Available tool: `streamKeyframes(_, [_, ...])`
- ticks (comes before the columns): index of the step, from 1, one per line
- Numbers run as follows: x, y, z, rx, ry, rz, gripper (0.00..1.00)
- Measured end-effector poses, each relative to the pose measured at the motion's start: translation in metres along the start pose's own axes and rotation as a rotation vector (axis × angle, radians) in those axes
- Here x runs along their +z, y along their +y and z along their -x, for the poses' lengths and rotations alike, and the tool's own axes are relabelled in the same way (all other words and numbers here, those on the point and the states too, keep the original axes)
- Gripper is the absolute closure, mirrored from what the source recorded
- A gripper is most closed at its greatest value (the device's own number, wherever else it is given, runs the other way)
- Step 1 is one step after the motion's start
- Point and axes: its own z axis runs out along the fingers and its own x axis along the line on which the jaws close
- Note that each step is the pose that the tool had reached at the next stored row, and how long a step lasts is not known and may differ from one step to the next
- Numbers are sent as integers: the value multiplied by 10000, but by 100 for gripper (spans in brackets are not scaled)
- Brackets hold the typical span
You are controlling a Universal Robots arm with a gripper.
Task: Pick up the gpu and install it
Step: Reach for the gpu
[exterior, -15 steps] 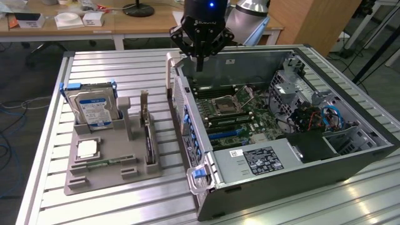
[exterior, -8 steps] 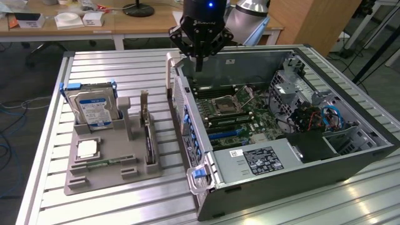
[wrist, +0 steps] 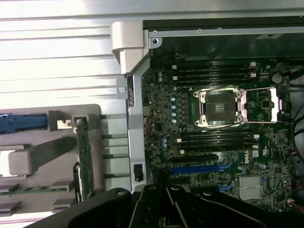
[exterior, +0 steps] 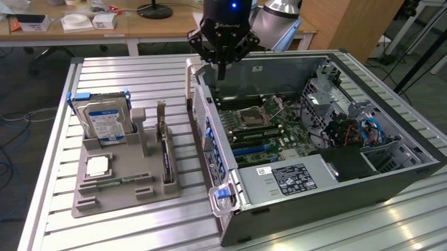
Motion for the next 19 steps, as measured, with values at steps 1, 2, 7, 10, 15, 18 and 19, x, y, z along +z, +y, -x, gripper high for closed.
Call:
streamKeyframes(1, [0,0,-3,0,0,1,89])
streamKeyframes(2, [0,0,-6,0,0,0,89])
streamKeyframes(7, [1,-3,-31,0,-1,0,89])
streamKeyframes(10, [2,-4,-49,0,-1,0,89])
streamKeyframes(15, [3,-7,-84,-1,0,0,89])
streamKeyframes(18, [4,-8,-102,0,0,0,89])
streamKeyframes(19, [4,-8,-108,0,-1,0,89])
